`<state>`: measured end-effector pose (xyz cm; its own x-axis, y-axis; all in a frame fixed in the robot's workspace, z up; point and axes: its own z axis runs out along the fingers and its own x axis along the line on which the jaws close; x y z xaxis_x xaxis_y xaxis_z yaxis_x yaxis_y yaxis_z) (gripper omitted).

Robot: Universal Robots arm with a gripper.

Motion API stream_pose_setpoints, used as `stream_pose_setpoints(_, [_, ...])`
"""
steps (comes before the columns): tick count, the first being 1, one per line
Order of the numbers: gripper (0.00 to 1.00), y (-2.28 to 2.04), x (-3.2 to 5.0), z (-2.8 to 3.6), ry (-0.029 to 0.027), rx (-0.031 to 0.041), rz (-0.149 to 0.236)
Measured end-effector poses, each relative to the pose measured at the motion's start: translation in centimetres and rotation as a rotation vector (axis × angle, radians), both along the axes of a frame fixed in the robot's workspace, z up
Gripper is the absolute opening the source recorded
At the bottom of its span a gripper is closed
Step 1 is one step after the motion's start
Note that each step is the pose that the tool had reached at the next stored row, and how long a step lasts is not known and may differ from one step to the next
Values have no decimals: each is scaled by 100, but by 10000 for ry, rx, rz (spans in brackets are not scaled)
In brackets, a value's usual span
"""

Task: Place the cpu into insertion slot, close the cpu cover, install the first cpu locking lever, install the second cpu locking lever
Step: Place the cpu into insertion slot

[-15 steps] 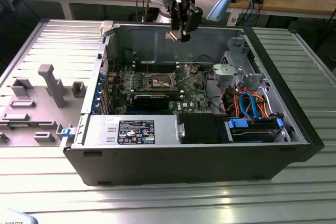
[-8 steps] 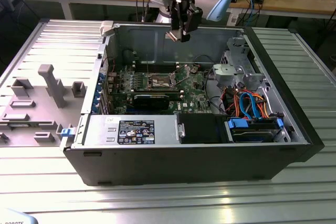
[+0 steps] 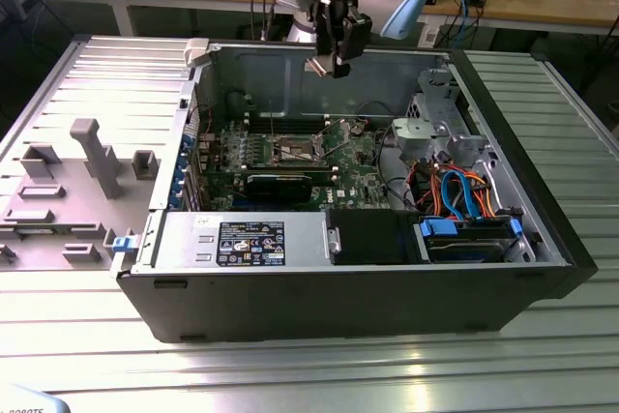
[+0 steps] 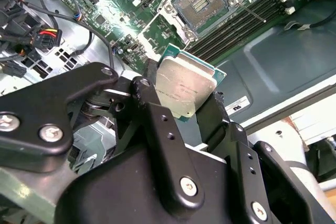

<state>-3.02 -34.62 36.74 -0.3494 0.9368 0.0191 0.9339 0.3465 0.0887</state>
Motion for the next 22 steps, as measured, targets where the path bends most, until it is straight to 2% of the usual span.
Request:
stream_pose_setpoints(2, [54, 0, 0, 0, 0, -1, -239])
stream_pose_setpoints(6, [54, 0, 0, -4, 0, -1, -1186])
stream_pose_setpoints(8, [54, 1, 0, -6, 1, -7, -1427])
stream_pose_setpoints(22, [54, 2, -26, -8, 0, -6, -1444])
